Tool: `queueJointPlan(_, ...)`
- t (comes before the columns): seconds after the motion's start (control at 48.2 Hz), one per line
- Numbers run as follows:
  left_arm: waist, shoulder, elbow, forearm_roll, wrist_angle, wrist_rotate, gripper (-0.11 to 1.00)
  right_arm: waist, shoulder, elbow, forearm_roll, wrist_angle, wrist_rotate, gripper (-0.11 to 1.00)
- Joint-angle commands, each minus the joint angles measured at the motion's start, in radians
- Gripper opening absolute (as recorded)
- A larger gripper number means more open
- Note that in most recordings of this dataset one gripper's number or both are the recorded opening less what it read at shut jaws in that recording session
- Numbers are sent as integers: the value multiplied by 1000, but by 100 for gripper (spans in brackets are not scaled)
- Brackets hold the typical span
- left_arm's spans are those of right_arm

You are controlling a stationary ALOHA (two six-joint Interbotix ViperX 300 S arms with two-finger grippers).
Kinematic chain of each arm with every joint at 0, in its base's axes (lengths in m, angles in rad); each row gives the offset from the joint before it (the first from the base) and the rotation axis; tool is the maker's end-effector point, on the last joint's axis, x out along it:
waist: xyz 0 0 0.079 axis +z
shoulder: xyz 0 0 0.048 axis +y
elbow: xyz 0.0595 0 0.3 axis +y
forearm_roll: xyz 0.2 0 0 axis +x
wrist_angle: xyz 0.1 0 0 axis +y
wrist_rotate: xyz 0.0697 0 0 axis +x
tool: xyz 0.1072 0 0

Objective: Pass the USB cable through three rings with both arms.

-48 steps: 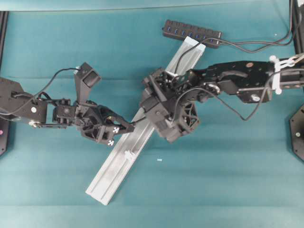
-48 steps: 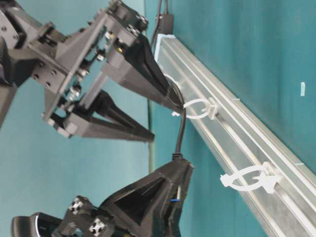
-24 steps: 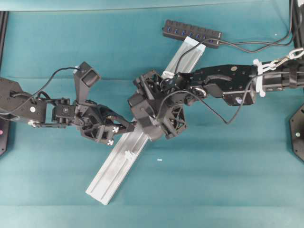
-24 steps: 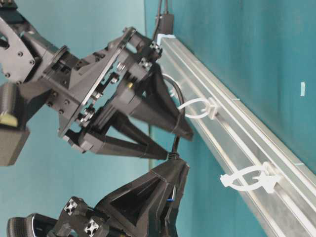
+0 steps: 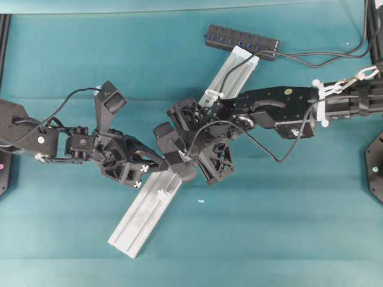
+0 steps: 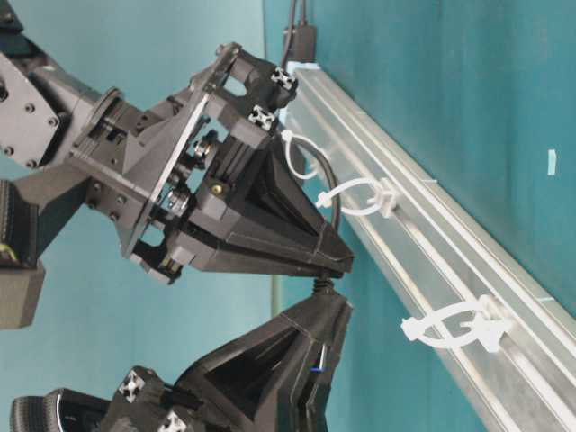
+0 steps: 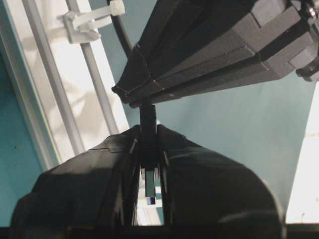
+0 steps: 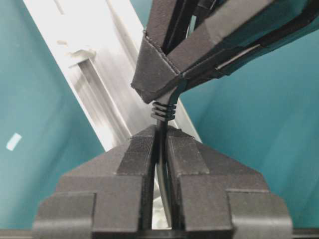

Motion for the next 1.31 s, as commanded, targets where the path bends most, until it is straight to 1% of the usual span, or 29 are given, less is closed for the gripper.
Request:
queueJointPlan(0.0,0,-48,0,3,5,14,10,0,8,-18,-21,6,17,7)
queueJointPlan(0.145,0,-57,15,3,5,31,10,0,32,-40,-81,34,17,7)
queueJointPlan(0.249,-2,-67,20,3,6,34,10,0,51,-54,-104,61,18,7)
queueJointPlan(0.29,-3,-71,25,3,5,35,12,0,55,-55,-109,64,18,7)
queueJointPlan(0.332,-2,-77,31,3,5,38,20,-2,57,-57,-114,66,18,7)
queueJointPlan(0.373,-3,-86,38,3,6,38,30,-2,58,-57,-120,66,17,7)
queueJointPlan(0.436,-3,-104,54,3,8,37,48,0,60,-57,-127,69,17,7)
queueJointPlan(0.539,-5,-150,75,3,32,32,78,0,61,-57,-160,77,17,7)
queueJointPlan(0.602,-5,-189,87,3,71,34,91,2,61,-57,-183,80,12,7)
queueJointPlan(0.643,-5,-216,94,3,106,37,97,3,63,-57,-202,83,11,7)
queueJointPlan(0.788,-12,-330,103,3,273,41,94,18,66,-55,-288,97,5,7)
queueJointPlan(0.892,-17,-399,104,6,365,63,95,32,74,-55,-322,106,2,7)
queueJointPlan(0.954,-23,-436,109,6,413,92,95,41,78,-54,-333,106,-2,7)
queueJointPlan(1.099,-29,-509,123,6,494,156,95,61,83,-52,-333,106,-29,7)
queueJointPlan(1.182,-31,-532,130,6,502,176,94,72,83,-52,-333,106,-52,7)
queueJointPlan(1.286,-31,-546,137,6,508,192,94,83,86,-52,-333,106,-58,7)
